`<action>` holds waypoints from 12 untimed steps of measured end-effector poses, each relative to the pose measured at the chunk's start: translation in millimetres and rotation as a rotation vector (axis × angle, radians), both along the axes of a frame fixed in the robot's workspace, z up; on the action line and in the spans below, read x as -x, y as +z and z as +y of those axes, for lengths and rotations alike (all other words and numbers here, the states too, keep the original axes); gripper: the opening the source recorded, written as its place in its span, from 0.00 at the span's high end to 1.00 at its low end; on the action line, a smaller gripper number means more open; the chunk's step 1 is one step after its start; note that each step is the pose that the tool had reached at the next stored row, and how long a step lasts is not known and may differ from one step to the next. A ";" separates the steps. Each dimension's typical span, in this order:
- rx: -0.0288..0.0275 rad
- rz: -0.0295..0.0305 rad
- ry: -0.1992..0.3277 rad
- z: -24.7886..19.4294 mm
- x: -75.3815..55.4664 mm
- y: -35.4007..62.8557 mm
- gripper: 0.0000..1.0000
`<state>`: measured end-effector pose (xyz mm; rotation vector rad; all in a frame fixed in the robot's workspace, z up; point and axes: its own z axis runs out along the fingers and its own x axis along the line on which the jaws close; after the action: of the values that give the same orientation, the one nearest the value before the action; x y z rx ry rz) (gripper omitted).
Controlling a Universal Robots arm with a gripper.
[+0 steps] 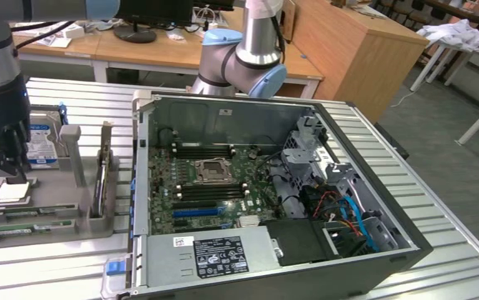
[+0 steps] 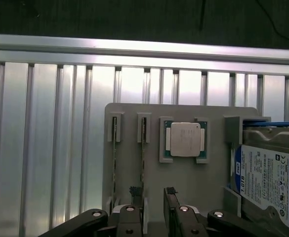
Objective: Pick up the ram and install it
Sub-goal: 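Pick up the ram and move it above insertion slot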
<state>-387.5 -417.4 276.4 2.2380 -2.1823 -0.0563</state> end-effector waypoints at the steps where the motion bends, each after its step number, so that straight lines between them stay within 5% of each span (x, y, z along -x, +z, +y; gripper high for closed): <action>1: -0.0001 0.0001 0.000 0.0 0.0 -1.3 0.69; 12: 0.0000 0.0001 -0.004 0.0 0.0 -14.9 0.69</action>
<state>-387.5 -417.4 261.5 2.2334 -2.1871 -0.0564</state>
